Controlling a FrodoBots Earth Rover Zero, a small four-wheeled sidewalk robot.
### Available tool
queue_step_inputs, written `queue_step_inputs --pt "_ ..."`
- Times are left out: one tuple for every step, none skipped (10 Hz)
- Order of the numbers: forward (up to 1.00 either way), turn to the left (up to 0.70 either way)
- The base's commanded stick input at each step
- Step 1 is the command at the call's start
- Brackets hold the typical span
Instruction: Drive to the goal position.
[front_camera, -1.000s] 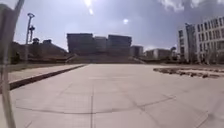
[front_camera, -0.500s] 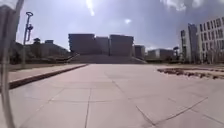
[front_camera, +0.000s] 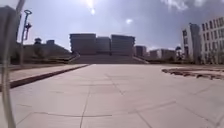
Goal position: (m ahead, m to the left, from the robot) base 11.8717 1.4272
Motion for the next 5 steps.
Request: queue_step_inputs --pt "0.85 0.00" --pt "0.85 0.00" --pt "0.85 0.00" --pt "0.85 0.00" --pt "0.85 0.00"
